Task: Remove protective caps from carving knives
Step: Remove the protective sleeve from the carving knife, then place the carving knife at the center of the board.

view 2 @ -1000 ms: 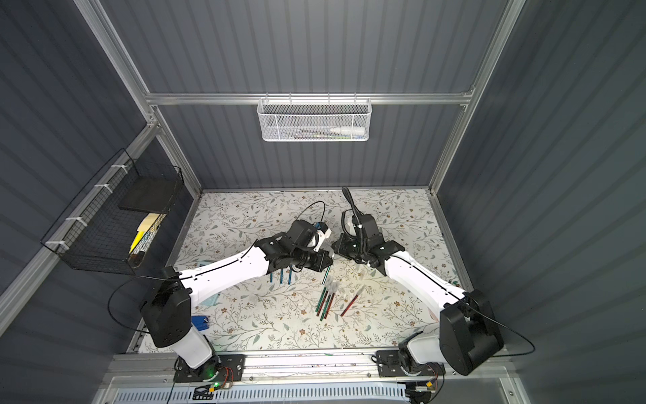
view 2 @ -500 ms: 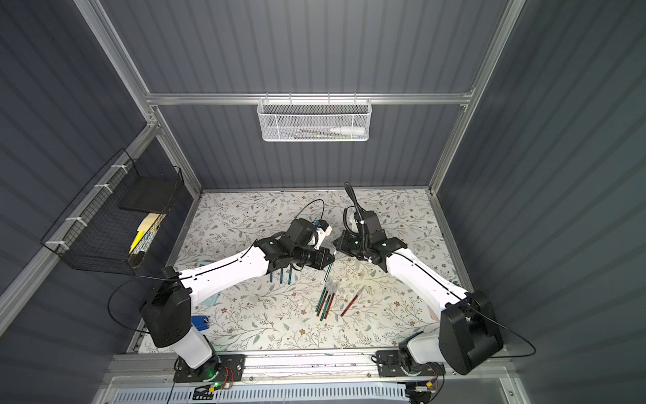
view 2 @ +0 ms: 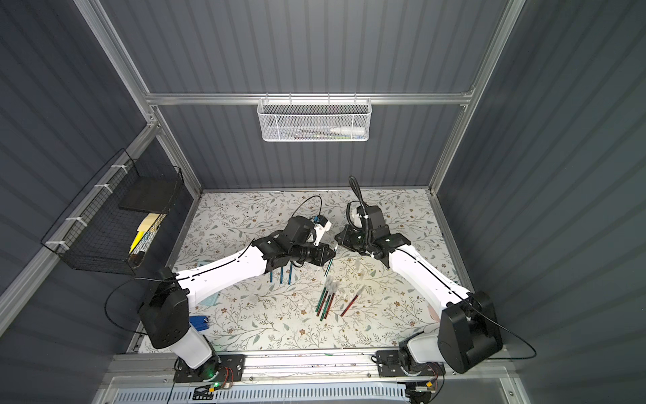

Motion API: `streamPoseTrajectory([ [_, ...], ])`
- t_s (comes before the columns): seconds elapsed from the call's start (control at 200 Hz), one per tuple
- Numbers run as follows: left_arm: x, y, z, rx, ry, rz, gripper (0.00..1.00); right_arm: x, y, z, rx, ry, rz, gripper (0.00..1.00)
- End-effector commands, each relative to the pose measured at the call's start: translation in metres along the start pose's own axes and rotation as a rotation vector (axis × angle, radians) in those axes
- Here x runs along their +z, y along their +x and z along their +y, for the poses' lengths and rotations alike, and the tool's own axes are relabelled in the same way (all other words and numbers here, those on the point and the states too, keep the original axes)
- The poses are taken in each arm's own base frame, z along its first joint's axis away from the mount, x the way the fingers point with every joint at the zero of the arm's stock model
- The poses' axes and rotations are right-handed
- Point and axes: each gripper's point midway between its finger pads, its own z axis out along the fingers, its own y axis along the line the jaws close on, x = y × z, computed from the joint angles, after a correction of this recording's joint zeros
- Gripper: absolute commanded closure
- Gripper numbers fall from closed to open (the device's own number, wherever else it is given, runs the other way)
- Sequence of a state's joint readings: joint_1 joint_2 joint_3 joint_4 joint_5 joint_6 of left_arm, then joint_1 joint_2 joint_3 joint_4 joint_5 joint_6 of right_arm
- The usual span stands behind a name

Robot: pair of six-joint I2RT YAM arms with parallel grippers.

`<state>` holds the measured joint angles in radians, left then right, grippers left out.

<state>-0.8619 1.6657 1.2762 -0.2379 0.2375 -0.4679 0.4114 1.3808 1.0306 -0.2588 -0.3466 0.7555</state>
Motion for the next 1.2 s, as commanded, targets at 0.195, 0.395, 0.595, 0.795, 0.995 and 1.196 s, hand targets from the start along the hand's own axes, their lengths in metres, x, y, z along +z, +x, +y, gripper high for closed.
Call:
streamPoseTrajectory([
  [0.195, 0.003, 0.054, 0.026, -0.094, -0.075, 0.183, 1.0, -0.018, -0.061, 0.028, -0.016, -0.075, -0.192, 1.0],
  [0.395, 0.002, 0.054, 0.026, -0.096, -0.074, 0.18, 1.0, -0.02, -0.068, 0.027, -0.032, -0.071, -0.205, 1.0],
  [0.595, -0.001, 0.057, 0.029, -0.094, -0.091, 0.185, 1.0, -0.028, -0.074, 0.021, -0.032, -0.057, -0.222, 1.0],
  [0.795, -0.004, 0.055, 0.037, -0.101, -0.138, 0.171, 1.0, -0.034, -0.069, 0.006, -0.059, 0.007, -0.221, 1.0],
  [0.995, -0.008, 0.05, 0.067, -0.158, -0.227, 0.171, 1.0, -0.039, -0.05, -0.034, -0.053, 0.136, -0.209, 1.0],
  [1.196, -0.001, 0.052, 0.105, -0.226, -0.325, 0.209, 1.0, -0.035, -0.024, -0.074, -0.024, 0.227, -0.159, 1.0],
])
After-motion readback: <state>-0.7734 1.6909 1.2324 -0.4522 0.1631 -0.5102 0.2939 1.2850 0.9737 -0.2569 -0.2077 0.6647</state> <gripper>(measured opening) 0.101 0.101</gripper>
